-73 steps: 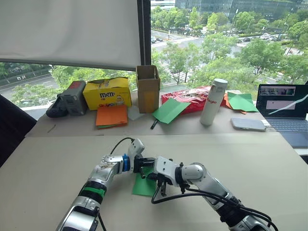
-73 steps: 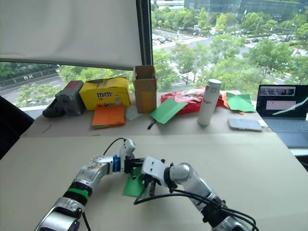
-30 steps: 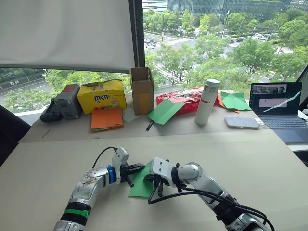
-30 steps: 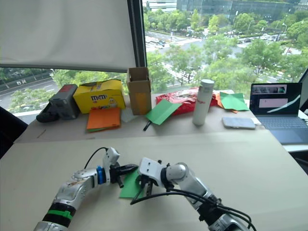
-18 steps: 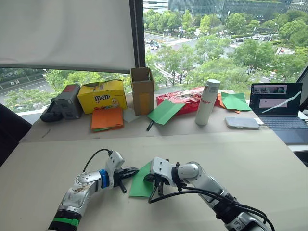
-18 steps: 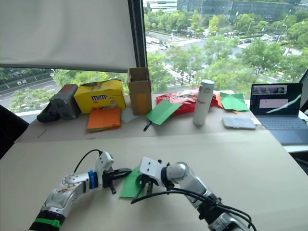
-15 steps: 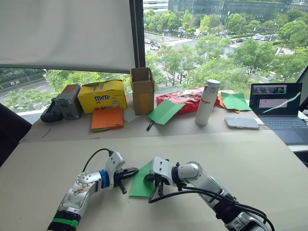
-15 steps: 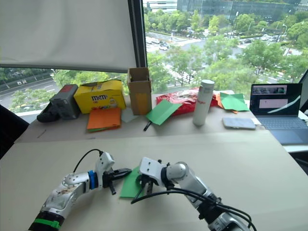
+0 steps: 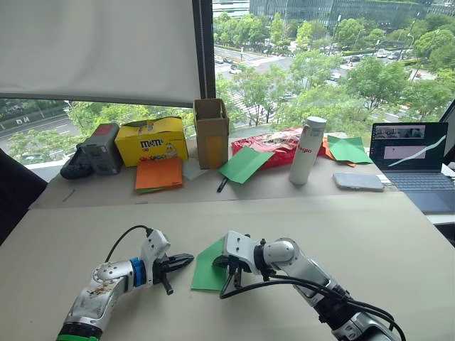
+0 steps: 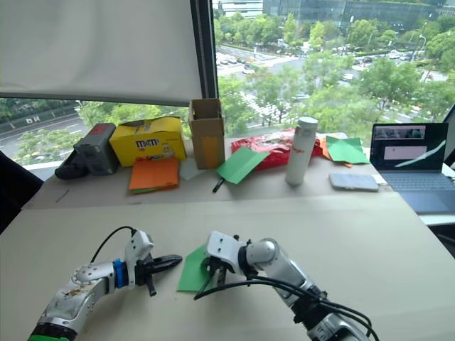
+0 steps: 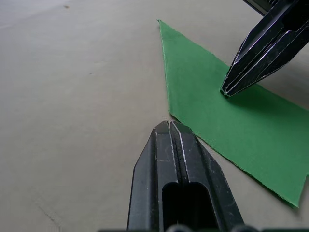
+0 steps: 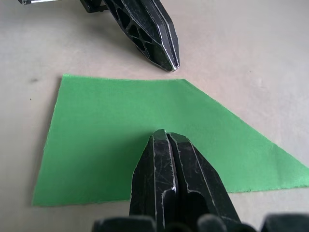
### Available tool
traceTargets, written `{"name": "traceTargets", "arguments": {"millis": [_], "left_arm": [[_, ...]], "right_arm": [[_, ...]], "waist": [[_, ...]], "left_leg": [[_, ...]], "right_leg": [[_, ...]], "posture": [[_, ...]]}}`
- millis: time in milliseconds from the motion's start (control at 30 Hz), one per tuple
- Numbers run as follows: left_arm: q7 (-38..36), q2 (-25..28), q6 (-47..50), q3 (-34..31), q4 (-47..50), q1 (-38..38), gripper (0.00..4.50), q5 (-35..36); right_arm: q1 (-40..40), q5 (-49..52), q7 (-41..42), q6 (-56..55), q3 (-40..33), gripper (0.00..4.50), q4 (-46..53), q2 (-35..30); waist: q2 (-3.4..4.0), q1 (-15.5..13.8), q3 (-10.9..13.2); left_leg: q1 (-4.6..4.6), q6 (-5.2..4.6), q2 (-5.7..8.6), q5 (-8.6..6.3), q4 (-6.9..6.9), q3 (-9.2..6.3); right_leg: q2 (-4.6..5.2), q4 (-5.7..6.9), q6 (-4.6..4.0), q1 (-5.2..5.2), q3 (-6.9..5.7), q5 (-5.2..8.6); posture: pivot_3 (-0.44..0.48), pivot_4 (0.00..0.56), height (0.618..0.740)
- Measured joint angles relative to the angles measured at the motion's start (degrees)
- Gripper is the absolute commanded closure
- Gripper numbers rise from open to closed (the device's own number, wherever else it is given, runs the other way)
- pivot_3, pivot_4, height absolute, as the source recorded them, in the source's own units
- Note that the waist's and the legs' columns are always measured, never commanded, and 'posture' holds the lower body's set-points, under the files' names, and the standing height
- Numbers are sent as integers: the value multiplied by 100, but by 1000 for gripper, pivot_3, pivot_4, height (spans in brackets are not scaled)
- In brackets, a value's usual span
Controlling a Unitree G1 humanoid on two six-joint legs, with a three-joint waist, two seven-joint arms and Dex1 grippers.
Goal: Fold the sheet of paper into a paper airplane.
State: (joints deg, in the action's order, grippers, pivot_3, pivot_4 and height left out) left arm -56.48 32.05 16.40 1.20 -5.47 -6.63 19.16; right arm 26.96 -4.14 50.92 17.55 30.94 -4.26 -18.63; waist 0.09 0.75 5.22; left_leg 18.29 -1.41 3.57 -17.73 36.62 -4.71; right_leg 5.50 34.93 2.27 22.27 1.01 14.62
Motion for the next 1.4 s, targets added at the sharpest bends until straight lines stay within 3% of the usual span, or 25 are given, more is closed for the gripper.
{"name": "traceTargets", "arguments": {"millis": [233, 367, 533, 700, 800, 967, 1167, 1400], "left_arm": [[-170, 0, 32, -40, -42, -21, 4458, 163], [-426, 1, 222, -119, -115, -201, 4458, 413], [-568, 11, 890, -375, -420, -1037, 4458, 936], [-51, -34, 2570, -860, -805, -2352, 4458, 1685], [200, 71, 3160, -465, -761, -2711, 3628, 1487], [-881, 590, 4619, 658, -918, -3271, 1986, 1630], [-1629, 681, 5326, 1804, -2277, -4574, 33, 1132], [-2053, -9, 5226, 2447, -3561, -5207, 33, 503]], "right_arm": [[-7, 13, 17, -12, -57, 4500, 125, -54], [-51, 165, 205, 454, -269, 4500, 679, -426], [162, 622, 496, 1070, -919, 4500, 1501, -903], [121, 999, 605, 1198, -1482, 4500, 2149, -1335], [-505, 866, 510, 1030, -1484, 4500, 2541, -1696], [-1142, 756, 460, 952, -1334, 4500, 3254, -1982], [-1376, 749, 355, 894, -1293, 4500, 3819, -2095], [-1414, 642, 55, 1051, -1217, 4500, 3868, -2077]], "waist": [[-7, -9, 18], [-18, -86, 38], [-40, -116, 54], [-54, -137, 59], [-57, -133, 58], [-63, -61, 65], [-80, -103, 79], [-95, -129, 88]], "left_leg": [[14, 1, 1, 0, 0, 0], [74, 1, 12, 2, 9, -3], [118, 39, 7, 26, 20, -5], [107, 28, 5, 20, 17, -21], [108, 57, 11, 37, 15, -19], [113, 54, 17, 37, 18, -18], [103, 28, 33, 30, 21, -23], [108, 56, 48, 51, 27, -22]], "right_leg": [[0, 0, -1, 11, -1, -1], [-2, 4, -1, 70, -9, -2], [-6, 5, -11, 89, -13, -12], [-27, 9, -16, 80, -31, -15], [-23, 12, -14, 79, -23, -15], [-35, 11, -14, 80, -19, -15], [-50, 14, -13, 74, -31, -14], [-34, 16, -9, 76, -28, -12]], "posture": [[0, 150, 740], [0, 150, 740], [0, 150, 740], [0, 150, 740], [0, 150, 740], [0, 150, 740], [0, 150, 740], [0, 150, 740]]}}
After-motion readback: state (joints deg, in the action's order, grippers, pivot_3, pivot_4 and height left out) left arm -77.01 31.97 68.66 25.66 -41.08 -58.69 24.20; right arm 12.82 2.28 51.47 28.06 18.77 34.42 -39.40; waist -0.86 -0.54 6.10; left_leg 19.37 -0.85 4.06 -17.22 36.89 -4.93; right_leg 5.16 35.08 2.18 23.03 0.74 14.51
